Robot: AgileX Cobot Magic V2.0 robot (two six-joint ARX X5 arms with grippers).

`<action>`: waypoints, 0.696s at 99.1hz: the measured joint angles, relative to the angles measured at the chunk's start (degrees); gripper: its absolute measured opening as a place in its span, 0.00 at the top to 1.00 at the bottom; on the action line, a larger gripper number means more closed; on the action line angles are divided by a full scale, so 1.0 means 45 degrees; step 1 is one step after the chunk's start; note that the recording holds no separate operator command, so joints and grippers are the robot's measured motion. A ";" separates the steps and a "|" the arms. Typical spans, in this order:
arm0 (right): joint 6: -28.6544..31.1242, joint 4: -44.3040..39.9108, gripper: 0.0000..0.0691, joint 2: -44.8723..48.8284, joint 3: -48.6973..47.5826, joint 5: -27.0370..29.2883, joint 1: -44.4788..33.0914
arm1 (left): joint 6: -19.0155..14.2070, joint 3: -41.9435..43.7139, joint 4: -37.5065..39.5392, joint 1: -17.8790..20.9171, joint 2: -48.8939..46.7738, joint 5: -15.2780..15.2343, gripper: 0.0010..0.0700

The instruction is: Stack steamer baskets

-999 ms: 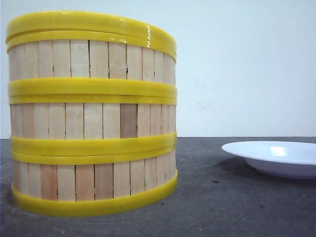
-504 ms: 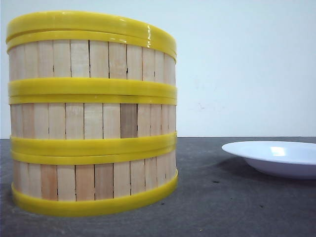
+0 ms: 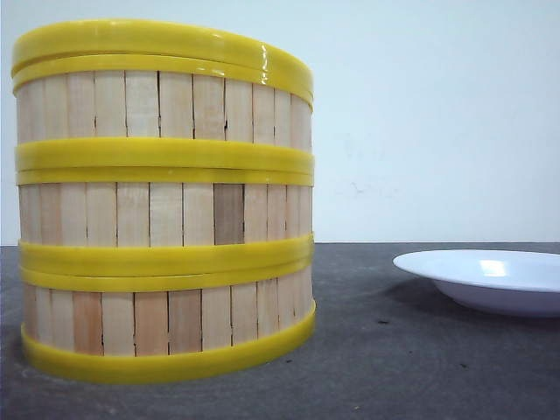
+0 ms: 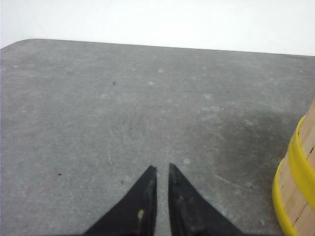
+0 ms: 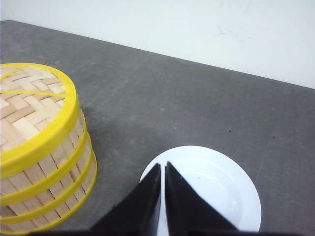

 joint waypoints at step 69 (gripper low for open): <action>-0.2453 0.1341 0.99 -0.0486 -0.0291 -0.1209 -0.5537 | 0.0000 0.0000 0.0000 0.0000 0.0000 0.0000 0.99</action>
